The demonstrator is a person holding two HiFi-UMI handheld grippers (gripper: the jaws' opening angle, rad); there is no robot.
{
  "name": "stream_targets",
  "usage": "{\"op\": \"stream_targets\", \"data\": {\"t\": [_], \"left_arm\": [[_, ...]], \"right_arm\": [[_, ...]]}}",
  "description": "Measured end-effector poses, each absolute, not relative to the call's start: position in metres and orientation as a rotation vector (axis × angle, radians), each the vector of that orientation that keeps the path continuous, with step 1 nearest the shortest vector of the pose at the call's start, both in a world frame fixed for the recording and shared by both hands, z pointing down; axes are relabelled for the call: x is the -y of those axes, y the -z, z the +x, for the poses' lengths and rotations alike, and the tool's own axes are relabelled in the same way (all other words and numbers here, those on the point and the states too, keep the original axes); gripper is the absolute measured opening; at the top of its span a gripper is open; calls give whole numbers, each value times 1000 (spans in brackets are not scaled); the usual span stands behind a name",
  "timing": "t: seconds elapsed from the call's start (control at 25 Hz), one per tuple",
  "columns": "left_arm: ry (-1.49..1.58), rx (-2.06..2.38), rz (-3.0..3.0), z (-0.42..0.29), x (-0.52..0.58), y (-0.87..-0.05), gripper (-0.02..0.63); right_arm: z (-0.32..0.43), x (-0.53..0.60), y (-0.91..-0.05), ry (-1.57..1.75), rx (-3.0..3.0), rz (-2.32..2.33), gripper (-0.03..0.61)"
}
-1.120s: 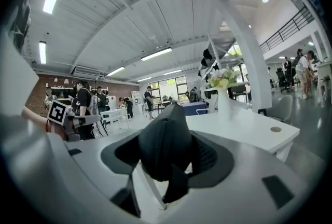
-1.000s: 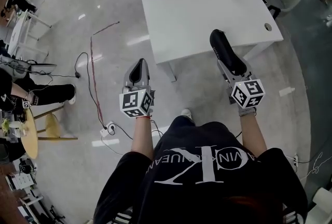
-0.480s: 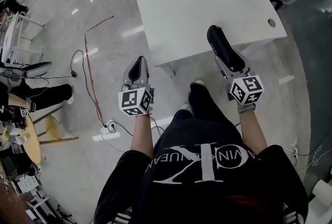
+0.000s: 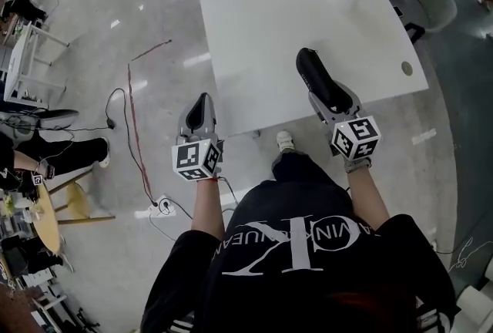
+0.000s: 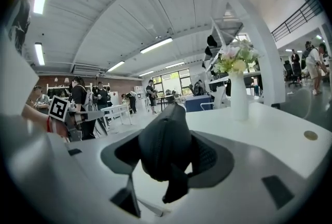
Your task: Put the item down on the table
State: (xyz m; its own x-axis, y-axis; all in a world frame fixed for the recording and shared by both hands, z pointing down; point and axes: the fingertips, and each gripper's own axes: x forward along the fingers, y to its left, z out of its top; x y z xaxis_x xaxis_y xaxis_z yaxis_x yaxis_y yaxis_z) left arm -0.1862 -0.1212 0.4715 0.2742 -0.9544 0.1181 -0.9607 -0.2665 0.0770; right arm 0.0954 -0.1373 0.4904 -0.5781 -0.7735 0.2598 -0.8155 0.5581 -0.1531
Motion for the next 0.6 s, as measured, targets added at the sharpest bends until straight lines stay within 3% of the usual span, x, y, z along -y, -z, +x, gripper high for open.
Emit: {"op": "stream_targets", "data": {"t": [0.6], "left_arm": [[-87,1850,2316,-196,187,-487,11]], "right_arm": [[64,224,-528,-494,2552,1145,261]]}}
